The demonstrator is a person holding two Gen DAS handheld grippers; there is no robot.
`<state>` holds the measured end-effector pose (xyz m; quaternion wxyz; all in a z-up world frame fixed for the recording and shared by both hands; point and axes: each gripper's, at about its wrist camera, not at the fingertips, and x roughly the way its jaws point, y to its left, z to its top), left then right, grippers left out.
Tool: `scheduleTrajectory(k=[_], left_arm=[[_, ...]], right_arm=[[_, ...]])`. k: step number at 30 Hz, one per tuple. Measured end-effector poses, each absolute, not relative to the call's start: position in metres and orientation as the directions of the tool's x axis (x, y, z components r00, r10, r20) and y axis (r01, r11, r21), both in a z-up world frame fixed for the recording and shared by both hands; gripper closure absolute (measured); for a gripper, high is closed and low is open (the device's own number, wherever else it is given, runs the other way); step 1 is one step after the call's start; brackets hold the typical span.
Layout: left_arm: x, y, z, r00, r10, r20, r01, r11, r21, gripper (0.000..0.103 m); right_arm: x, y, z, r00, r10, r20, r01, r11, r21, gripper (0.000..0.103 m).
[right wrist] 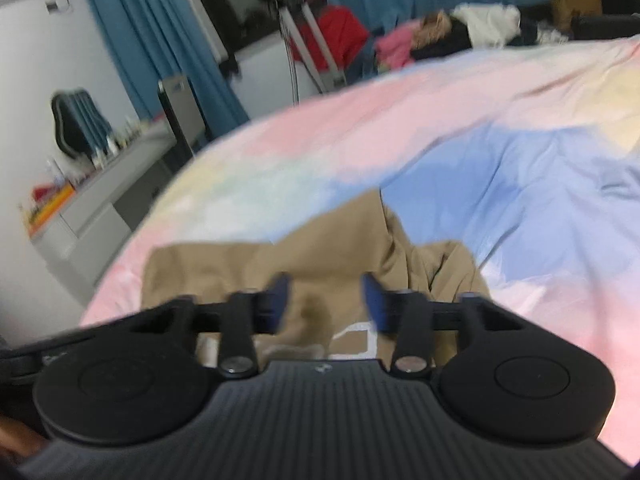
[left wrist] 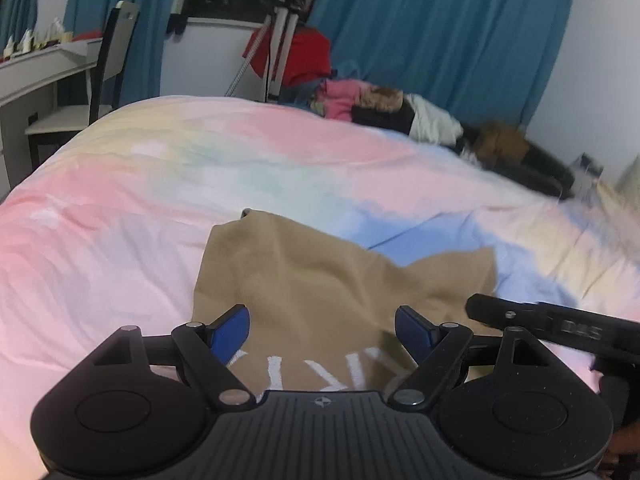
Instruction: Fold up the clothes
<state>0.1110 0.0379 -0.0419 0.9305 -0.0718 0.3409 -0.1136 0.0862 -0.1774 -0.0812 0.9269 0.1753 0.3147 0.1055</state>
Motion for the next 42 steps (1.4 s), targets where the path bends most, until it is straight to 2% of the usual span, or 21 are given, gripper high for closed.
scheduleTrajectory(k=[4, 11, 20, 23, 26, 30, 37, 40, 42], left_arm=[[0.118, 0.036, -0.051, 0.741, -0.24, -0.627, 0.167, 0.971, -0.174, 0.021], [0.115, 0.031, -0.049, 0.752, -0.223, -0.62, 0.175, 0.975, -0.139, 0.022], [0.067, 0.029, -0.026, 0.773, -0.246, -0.585, 0.22, 0.969, -0.117, 0.022], [0.057, 0.024, -0.025, 0.771, -0.222, -0.597, 0.232, 0.971, -0.062, 0.022], [0.059, 0.024, -0.033, 0.76, -0.182, -0.624, 0.212, 0.977, -0.027, 0.022], [0.068, 0.036, -0.046, 0.723, -0.194, -0.663, 0.176, 0.98, -0.094, 0.02], [0.059, 0.041, -0.034, 0.712, -0.195, -0.674, 0.144, 0.981, -0.132, 0.02], [0.043, 0.045, -0.013, 0.727, -0.208, -0.654, 0.125, 0.977, -0.172, 0.02], [0.028, 0.051, 0.003, 0.757, -0.24, -0.608, 0.128, 0.966, -0.223, 0.017]], right_arm=[[0.109, -0.176, -0.098, 0.757, 0.287, -0.587, -0.067, 0.928, 0.367, 0.078], [0.097, -0.171, -0.095, 0.776, 0.256, -0.576, -0.061, 0.94, 0.336, 0.077], [0.045, -0.178, -0.065, 0.831, 0.204, -0.518, -0.038, 0.949, 0.313, 0.074], [0.035, -0.179, -0.065, 0.831, 0.187, -0.523, -0.02, 0.951, 0.309, 0.074], [0.038, -0.173, -0.076, 0.805, 0.171, -0.569, -0.013, 0.962, 0.271, 0.074], [0.046, -0.166, -0.092, 0.764, 0.168, -0.623, -0.013, 0.97, 0.244, 0.074], [0.042, -0.165, -0.095, 0.765, 0.16, -0.624, -0.012, 0.972, 0.235, 0.075], [0.042, -0.165, -0.095, 0.763, 0.163, -0.625, -0.007, 0.97, 0.245, 0.075], [0.042, -0.165, -0.094, 0.763, 0.163, -0.626, -0.004, 0.969, 0.247, 0.075]])
